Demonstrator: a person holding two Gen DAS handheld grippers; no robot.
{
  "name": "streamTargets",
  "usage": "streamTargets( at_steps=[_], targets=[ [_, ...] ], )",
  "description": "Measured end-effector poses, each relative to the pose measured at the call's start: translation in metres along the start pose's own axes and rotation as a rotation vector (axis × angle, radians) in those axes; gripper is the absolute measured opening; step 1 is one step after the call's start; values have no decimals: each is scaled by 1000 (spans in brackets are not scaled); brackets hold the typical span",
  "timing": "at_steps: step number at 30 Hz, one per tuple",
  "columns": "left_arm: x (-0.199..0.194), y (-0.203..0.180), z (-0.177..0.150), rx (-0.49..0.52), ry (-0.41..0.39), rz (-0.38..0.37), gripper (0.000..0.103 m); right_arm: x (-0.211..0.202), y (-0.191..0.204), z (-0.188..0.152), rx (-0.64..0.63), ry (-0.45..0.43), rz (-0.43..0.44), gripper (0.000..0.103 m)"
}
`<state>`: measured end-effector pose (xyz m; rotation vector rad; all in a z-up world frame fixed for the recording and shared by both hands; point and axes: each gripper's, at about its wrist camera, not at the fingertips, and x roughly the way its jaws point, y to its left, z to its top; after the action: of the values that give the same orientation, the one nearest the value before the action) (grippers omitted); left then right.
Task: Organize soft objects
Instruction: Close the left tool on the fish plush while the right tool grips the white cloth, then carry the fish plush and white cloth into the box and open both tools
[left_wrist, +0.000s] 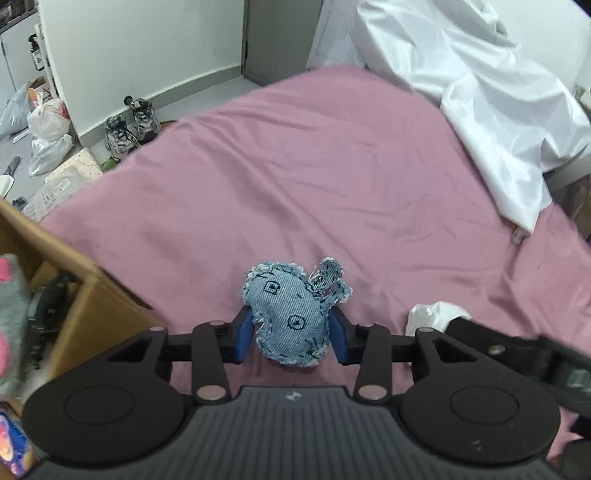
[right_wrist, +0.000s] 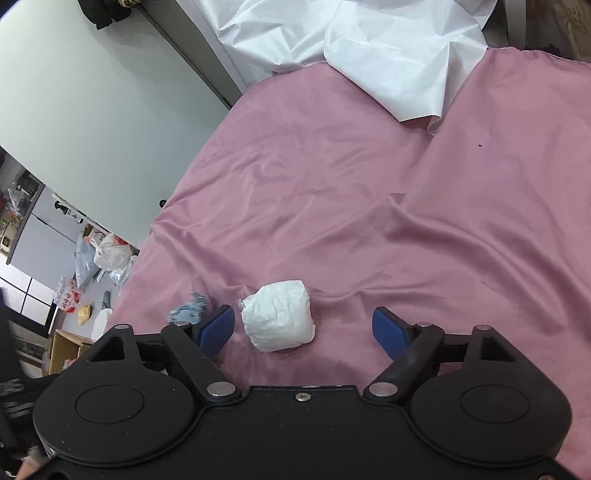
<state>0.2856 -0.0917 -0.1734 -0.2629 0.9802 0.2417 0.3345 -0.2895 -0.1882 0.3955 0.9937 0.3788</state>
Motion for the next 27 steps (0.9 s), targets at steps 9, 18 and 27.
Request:
streamTargets(
  at_steps=[9, 18, 27],
  targets=[
    [-40, 9, 15, -14, -65, -37, 42, 14, 19, -5, -106, 16, -78, 81],
    [-69, 31, 15, -9, -80, -14, 42, 14, 35, -11, -215, 18, -96, 42],
    [-109, 56, 8, -7, -111, 23, 42, -22, 47, -13, -224, -43, -76, 42]
  ],
)
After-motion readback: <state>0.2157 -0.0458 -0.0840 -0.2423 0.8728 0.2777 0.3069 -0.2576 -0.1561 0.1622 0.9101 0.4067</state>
